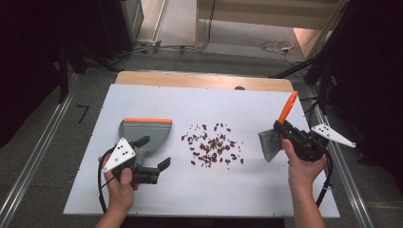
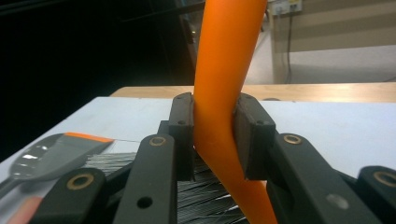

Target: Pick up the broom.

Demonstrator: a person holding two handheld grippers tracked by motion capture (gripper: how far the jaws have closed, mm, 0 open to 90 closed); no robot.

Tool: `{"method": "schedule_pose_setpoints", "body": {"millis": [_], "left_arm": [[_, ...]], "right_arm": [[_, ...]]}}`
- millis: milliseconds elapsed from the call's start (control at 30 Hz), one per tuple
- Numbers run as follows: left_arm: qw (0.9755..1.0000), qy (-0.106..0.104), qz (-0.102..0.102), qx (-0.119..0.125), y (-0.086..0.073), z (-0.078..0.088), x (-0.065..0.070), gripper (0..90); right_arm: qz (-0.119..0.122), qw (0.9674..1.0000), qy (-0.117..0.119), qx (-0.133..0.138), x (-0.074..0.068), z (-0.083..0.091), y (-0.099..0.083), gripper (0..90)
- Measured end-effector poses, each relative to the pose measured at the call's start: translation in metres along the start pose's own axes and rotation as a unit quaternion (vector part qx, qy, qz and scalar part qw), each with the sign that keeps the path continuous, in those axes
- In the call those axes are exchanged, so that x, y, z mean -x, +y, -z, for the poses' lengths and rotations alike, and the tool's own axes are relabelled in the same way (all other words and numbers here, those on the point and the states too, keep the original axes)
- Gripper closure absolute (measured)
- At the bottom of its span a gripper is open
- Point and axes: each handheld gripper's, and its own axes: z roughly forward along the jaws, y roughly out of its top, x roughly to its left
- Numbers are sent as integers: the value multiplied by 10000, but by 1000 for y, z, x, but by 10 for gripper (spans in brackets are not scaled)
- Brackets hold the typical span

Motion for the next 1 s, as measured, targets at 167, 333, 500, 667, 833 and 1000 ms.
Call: {"method": "schedule_pose_setpoints", "body": {"millis": [167,333,500,667,833,1000], "left_arm": [[9997,-224,-68,-10,5,-10,10,4],[9993,-358,-129,-65,8,-19,17,4],[9989,-455,-97,-110,10,-30,22,4],[9981,-607,-71,-119,13,-41,29,4],[9973,-719,-24,-142,17,-50,35,4],[9965,-811,-10,-177,18,-60,41,5]], "right_arm": [[89,9999,146,16,-16,-4,2,692],[172,9995,260,-23,-29,-10,1,692],[296,9988,375,-67,-45,-16,-1,692],[375,9979,525,-111,-59,-22,-3,692],[413,9969,664,-122,-73,-26,-5,692],[465,9958,778,-135,-86,-31,-7,692]]}}
